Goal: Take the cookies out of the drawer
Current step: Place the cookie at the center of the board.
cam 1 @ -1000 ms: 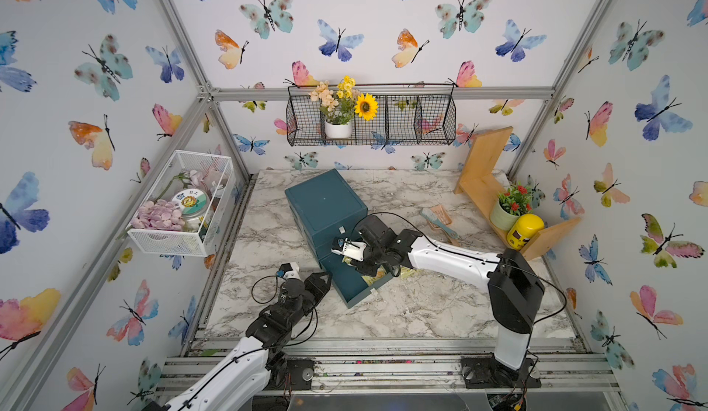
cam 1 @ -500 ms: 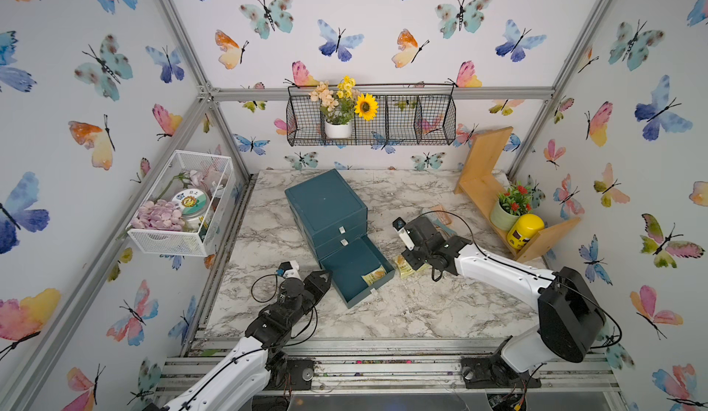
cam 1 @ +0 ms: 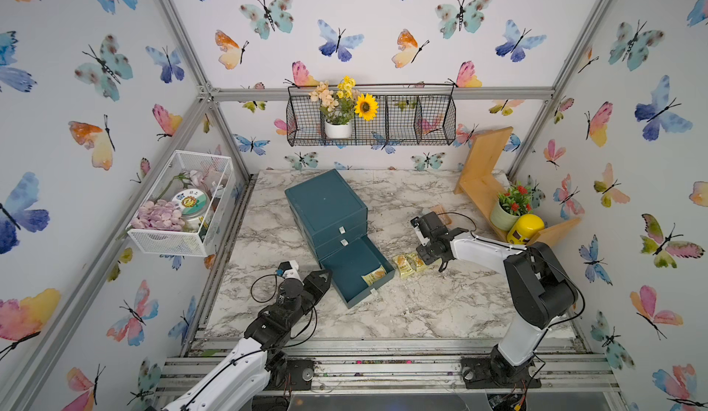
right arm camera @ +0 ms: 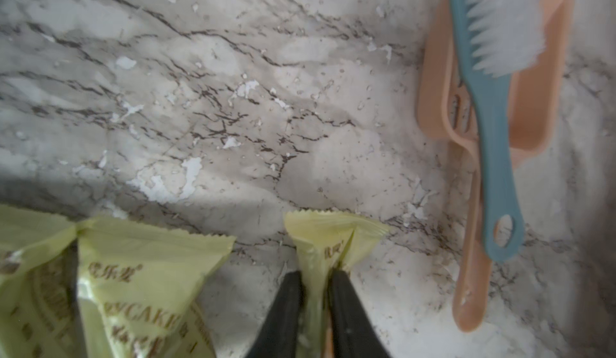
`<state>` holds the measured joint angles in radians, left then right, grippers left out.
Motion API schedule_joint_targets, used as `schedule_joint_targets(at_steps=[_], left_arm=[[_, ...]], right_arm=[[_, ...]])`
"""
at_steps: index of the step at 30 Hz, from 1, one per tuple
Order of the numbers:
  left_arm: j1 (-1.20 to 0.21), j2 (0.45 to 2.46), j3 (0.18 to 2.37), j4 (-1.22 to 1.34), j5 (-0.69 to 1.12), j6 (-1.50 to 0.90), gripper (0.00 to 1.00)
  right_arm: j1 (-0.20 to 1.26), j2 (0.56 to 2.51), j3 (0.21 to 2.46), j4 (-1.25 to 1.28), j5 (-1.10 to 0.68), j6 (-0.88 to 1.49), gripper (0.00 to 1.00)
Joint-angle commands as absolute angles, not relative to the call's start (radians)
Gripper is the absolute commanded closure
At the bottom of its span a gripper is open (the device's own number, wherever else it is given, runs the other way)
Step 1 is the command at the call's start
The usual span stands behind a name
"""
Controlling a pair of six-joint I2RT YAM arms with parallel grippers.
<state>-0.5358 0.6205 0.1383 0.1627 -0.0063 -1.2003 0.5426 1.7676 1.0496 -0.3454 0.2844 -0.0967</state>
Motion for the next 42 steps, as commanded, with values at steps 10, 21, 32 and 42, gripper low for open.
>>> schedule_joint_targets(at_steps=[10,21,32,42], left_arm=[[-0.530,0.598,0.148,0.157,-0.006,-1.186,0.51],[-0.529,0.598,0.132,0.163,-0.007,-1.194,0.50],[-0.530,0.601,0.132,0.165,-0.010,-1.194,0.50],[-0.530,0.601,0.130,0.164,-0.012,-1.194,0.50]], right_arm=[[0.543,1.619,1.173,-0.466,0.143,-0.144,0.45],[0.549,1.638,1.200,-0.511,0.127,-0.155,0.53],[0.549,1.768,1.221,-0.430,-0.058,-0.083,0.59],[0.549,1.876,1.242,-0.412,-0.029,-0.081,0.64]])
